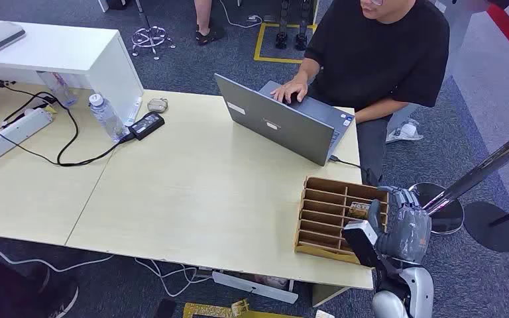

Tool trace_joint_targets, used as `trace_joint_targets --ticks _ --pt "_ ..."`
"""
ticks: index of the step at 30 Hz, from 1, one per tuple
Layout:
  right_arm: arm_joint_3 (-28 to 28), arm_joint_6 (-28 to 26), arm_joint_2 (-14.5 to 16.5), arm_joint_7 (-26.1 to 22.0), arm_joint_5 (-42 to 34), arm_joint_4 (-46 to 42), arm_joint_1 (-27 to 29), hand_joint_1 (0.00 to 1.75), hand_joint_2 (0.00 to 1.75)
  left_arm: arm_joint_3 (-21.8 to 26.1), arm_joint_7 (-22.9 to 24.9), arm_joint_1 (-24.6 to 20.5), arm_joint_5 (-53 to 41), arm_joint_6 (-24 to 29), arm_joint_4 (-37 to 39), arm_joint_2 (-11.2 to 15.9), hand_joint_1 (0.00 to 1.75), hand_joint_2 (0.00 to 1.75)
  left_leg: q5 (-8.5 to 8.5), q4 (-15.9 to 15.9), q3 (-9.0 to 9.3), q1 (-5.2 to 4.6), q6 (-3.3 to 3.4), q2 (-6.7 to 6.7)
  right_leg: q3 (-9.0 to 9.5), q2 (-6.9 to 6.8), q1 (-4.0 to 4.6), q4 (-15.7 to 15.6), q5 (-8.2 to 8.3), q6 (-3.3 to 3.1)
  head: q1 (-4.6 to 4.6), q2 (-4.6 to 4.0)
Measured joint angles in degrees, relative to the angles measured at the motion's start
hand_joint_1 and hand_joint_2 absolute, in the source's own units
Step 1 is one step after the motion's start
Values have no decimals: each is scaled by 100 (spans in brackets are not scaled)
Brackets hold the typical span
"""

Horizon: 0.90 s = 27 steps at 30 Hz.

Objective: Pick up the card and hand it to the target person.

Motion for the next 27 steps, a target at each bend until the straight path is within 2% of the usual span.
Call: trace_joint_targets --ticks 3,6,7,8,17,27 --pt "100 0 -85 357 65 98 -125 130 175 0 2 -1 0 2 1 -1 0 0 0 0 1 0 0 0 0 -1 0 0 0 0 1 0" --pt "204 2 -170 570 83 191 -195 80 175 0 8 4 0 8 1 -2 0 0 0 0 -1 0 0 -1 0 -3 0 0 0 0 2 0" --pt "244 3 -188 629 79 220 -218 67 175 0 9 5 0 10 1 -2 0 0 0 0 -1 0 0 0 -1 -2 0 0 0 0 1 0" --pt "292 5 -208 696 75 253 -250 61 175 0 9 5 0 11 1 -3 0 0 0 0 0 0 0 1 -1 -1 0 0 0 0 0 0" --pt "697 63 -367 1026 29 589 -550 59 175 0 -43 6 4 14 2 -16 0 0 0 0 -1 0 0 0 -1 -1 0 0 0 0 2 0" --pt "960 84 -473 1188 -39 757 -647 68 175 0 -70 7 33 -13 2 -14 0 0 0 0 -1 0 0 0 -1 -1 0 0 0 0 1 0"
